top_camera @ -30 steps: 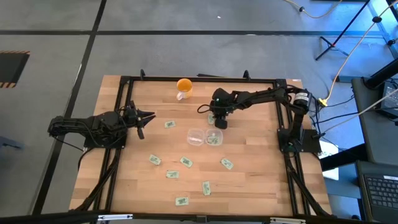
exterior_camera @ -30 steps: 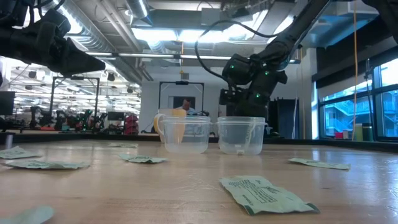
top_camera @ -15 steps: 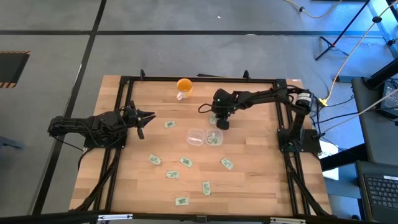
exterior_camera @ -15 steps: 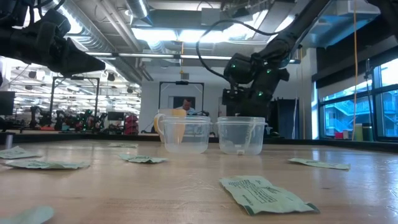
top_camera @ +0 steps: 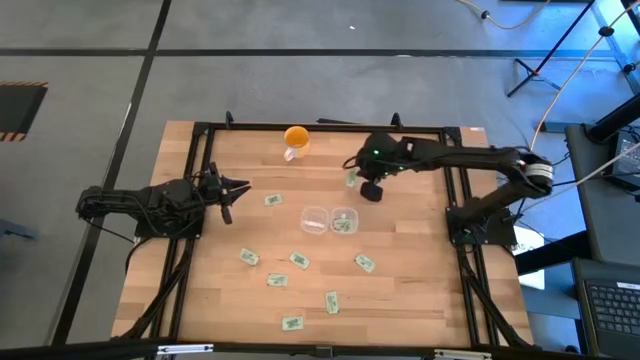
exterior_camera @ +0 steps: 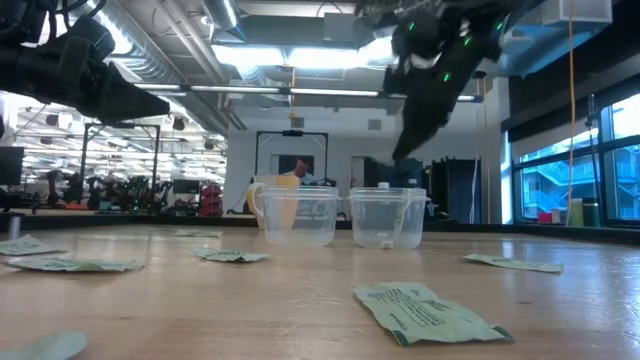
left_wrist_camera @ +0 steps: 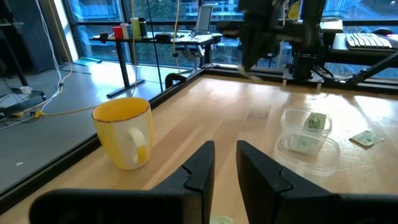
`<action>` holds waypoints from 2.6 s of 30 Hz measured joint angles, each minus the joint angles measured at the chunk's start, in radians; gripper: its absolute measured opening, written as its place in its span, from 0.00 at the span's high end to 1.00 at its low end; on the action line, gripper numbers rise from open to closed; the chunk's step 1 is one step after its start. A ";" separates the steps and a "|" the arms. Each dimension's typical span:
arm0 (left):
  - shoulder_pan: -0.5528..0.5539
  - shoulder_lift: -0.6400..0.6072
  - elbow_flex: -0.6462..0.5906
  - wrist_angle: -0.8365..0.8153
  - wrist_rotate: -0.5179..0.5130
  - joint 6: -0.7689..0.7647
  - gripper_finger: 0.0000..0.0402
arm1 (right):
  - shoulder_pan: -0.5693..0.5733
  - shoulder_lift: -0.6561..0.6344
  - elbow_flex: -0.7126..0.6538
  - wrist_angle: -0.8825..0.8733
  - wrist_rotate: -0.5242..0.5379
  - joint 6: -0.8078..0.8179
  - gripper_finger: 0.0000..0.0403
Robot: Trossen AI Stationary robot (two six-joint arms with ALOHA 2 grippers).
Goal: Pick and place items into bin
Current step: Put the stevia packet into the right transparent bin
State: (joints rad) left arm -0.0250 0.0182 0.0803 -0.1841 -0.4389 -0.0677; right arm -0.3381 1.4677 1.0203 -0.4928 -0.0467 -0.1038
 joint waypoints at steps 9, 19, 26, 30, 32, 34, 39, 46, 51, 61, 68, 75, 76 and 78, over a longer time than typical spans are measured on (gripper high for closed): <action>0.000 0.002 0.000 0.000 0.000 0.000 0.85 | 0.213 -0.091 0.002 -0.011 0.001 0.139 1.00; 0.000 0.002 0.000 0.000 0.037 -0.024 0.85 | 0.367 0.035 0.002 0.019 0.126 0.205 1.00; 0.000 0.002 0.000 -0.001 0.047 -0.024 0.85 | 0.367 0.151 0.002 0.028 0.126 0.247 1.00; 0.000 0.002 0.000 -0.001 0.048 -0.024 0.85 | 0.367 0.190 0.002 0.037 0.126 0.245 0.99; 0.000 0.002 0.000 -0.001 0.048 -0.023 0.85 | 0.367 0.198 0.002 0.037 0.126 0.244 0.98; 0.000 0.002 0.000 -0.001 0.047 -0.023 0.85 | 0.367 0.201 0.002 0.038 0.126 0.243 0.97; 0.000 0.002 0.000 -0.001 0.047 -0.023 0.85 | 0.367 0.201 0.002 0.038 0.126 0.258 0.97; 0.000 0.002 0.000 -0.001 0.047 -0.024 0.85 | 0.367 0.201 0.002 0.038 0.133 0.257 0.97; 0.000 0.002 0.000 -0.001 0.048 -0.024 0.85 | 0.367 0.201 0.002 0.038 0.133 0.258 0.91; 0.000 0.003 0.000 -0.001 0.048 -0.023 0.85 | 0.368 0.135 0.042 -0.079 0.135 0.291 0.71; 0.000 0.003 0.000 -0.001 0.048 -0.023 0.85 | 0.438 -0.003 0.062 -0.236 0.126 0.453 0.71; 0.000 0.003 0.000 -0.001 0.048 -0.023 0.85 | 0.579 -0.017 0.034 -0.213 0.125 0.486 0.71; 0.000 0.003 0.000 -0.001 0.048 -0.023 0.85 | 0.597 -0.008 0.030 -0.199 0.125 0.489 0.71; 0.000 0.003 0.000 -0.001 0.048 -0.023 0.85 | 0.630 0.011 0.017 -0.178 0.128 0.489 0.71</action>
State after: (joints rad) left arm -0.0246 0.0208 0.0799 -0.1852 -0.3908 -0.0910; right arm 0.2918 1.4789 1.0372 -0.6706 0.0815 0.3847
